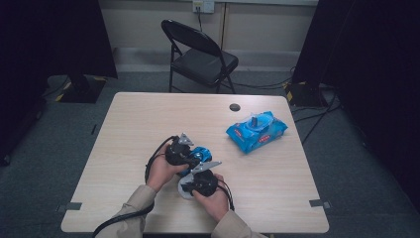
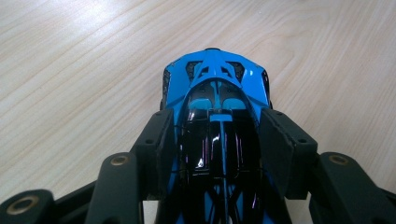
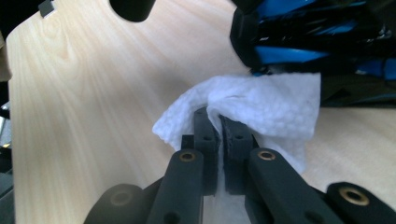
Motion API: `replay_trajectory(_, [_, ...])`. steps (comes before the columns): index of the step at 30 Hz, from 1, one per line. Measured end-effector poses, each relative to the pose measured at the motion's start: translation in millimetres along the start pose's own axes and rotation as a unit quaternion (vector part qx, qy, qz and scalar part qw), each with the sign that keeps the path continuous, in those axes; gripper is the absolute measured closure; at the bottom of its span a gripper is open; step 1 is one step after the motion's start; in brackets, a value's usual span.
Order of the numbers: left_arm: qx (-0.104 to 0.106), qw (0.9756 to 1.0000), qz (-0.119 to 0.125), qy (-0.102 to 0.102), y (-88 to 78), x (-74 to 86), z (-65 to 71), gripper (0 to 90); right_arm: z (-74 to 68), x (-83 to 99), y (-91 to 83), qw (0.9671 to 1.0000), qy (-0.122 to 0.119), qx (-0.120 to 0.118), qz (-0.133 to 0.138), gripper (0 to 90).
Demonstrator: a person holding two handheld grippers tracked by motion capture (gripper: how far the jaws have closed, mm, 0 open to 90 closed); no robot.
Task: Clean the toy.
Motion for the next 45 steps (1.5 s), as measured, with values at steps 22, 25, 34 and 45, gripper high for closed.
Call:
replay_trajectory(22, [-0.001,1.0,-0.001,-0.004,-0.2,0.0,-0.1,46.9,61.5,11.0,-56.9,0.9906,0.069,0.115,0.03,86.9])
replay_trajectory(25, [-0.001,1.0,-0.001,-0.005,-0.2,0.0,0.0,46.9,76.7,11.2,-57.1,0.9882,0.081,0.128,0.025,86.8])
replay_trajectory(34, [0.004,1.0,-0.001,-0.008,0.0,0.1,-0.8,46.9,104.0,11.2,-50.1,0.9798,0.095,0.176,-0.001,86.7])
replay_trajectory(45, [0.003,1.0,0.0,-0.007,-0.2,0.3,-0.7,46.9,94.7,7.1,-36.7,0.9839,0.068,0.164,-0.018,86.5])
Point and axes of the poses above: each handheld gripper's, and its own axes: y roughly forward along the jaws, x roughly out of its underside, z roughly to its right, the point moved 2 cm from there along y, roughly forward along the jaws, and after that the axes turned 13 degrees about -y, right-handed, at the moved point
